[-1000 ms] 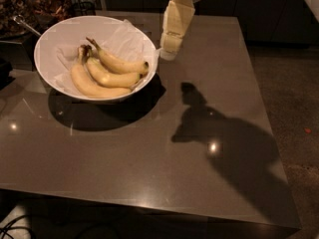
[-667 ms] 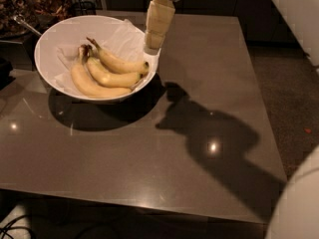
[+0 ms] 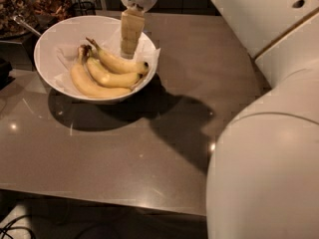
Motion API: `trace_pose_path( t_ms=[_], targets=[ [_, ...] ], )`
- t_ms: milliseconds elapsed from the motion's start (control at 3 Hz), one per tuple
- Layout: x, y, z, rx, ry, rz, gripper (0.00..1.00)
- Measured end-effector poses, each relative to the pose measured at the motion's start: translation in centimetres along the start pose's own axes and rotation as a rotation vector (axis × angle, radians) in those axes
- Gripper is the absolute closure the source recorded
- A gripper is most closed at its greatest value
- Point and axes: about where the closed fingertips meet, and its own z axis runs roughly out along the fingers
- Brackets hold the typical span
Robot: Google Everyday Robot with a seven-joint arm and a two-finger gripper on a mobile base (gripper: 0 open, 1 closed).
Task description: Pick banana from white bowl
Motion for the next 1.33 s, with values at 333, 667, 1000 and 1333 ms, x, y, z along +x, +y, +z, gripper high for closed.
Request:
trace_pose_path(
  t_ms=[333, 667, 1000, 1333],
  targets=[
    [-1.5, -1.0, 3.1, -0.041, 0.018, -0.01, 0.37],
    [-2.6, -2.3, 5.8, -0.065, 0.031, -0.008, 0.48],
    [-3.4, -3.3, 7.9, -0.083, 0.036, -0.003, 0.55],
    [-3.8, -4.0, 9.8, -0.1, 0.048, 0.009, 0.58]
  ],
)
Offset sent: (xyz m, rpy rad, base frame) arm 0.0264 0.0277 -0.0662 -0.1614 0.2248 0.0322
